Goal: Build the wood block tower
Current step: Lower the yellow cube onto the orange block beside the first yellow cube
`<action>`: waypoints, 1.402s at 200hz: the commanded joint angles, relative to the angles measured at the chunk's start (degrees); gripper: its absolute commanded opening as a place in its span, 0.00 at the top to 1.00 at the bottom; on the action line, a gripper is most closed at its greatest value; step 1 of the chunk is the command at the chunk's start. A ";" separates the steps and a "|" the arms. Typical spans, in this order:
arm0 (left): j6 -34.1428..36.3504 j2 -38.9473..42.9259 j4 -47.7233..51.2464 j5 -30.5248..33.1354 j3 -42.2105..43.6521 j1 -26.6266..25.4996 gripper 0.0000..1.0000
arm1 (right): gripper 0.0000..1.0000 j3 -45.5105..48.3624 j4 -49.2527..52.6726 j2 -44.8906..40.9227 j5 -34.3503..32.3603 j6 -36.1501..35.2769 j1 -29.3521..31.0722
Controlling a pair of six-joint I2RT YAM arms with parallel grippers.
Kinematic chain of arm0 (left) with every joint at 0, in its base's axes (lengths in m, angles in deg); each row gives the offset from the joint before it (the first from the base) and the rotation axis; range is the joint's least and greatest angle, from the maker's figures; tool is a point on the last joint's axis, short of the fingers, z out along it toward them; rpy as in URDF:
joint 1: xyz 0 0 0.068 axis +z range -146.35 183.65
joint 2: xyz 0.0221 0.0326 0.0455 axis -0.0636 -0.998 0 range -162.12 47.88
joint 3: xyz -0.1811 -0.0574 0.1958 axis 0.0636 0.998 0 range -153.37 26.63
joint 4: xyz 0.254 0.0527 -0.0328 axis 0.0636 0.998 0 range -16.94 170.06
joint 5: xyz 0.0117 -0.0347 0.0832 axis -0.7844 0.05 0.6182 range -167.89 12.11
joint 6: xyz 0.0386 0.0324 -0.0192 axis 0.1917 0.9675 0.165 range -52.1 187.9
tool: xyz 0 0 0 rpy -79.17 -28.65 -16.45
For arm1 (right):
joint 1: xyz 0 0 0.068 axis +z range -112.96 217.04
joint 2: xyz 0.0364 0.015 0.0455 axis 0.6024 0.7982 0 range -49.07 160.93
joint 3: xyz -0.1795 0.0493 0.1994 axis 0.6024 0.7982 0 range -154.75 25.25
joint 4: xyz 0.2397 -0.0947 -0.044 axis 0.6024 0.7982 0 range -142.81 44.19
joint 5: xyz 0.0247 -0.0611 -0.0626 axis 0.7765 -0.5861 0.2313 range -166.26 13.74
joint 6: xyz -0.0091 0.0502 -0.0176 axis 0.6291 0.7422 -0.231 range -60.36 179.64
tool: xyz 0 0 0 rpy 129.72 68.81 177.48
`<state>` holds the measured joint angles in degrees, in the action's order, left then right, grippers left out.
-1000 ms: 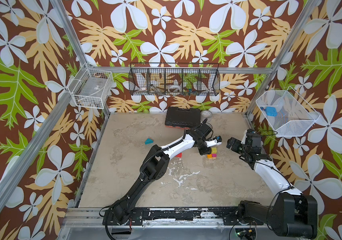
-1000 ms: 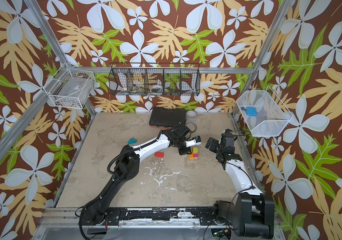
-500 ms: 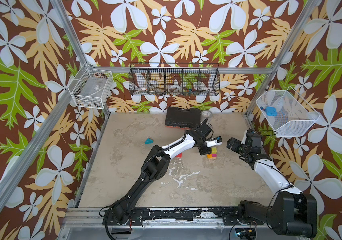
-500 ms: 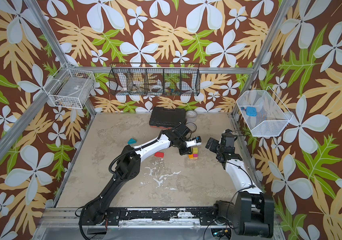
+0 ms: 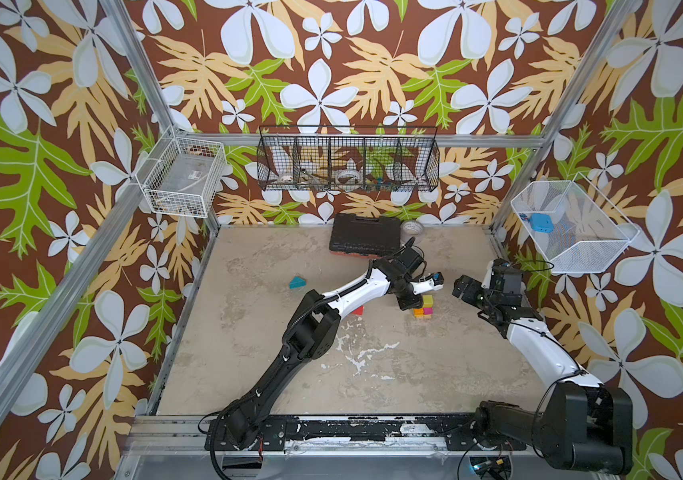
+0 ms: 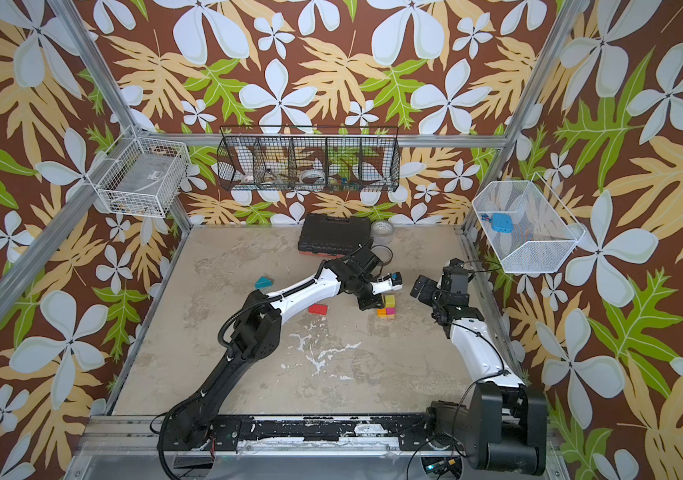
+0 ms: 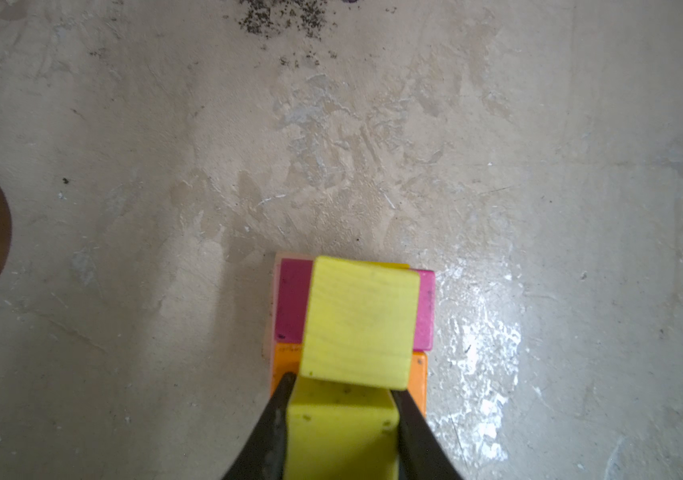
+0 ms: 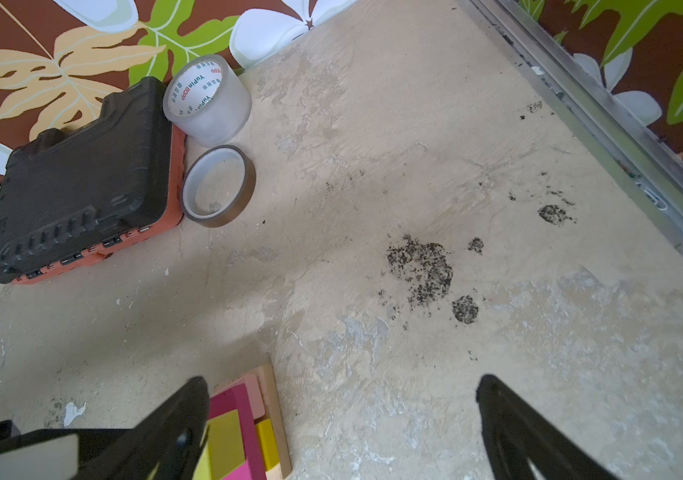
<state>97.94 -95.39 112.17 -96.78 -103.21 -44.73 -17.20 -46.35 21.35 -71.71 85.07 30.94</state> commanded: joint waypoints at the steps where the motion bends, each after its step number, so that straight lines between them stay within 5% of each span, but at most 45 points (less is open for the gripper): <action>1: -0.33 -0.01 -0.03 0.42 -0.41 0.15 0.78 | 0.00 -0.61 -0.66 0.22 0.28 0.32 -0.09; 137: -1.31 1.15 -1.40 0.12 -0.41 0.10 0.69 | 0.00 -0.82 -0.61 0.67 0.59 0.32 -0.13; 154: -1.39 1.37 -1.53 -0.34 -0.41 0.14 0.60 | 0.00 -0.79 -0.65 0.78 0.55 0.32 -0.18; 280: -3.35 5.93 -3.55 -2.19 1.94 0.04 0.58 | 0.00 -0.79 -0.79 1.39 0.55 0.43 -0.18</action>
<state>96.20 -92.06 110.14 -97.59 -102.51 -44.78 -17.62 -46.35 22.42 -71.14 85.09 30.78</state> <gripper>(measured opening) 0.418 0.998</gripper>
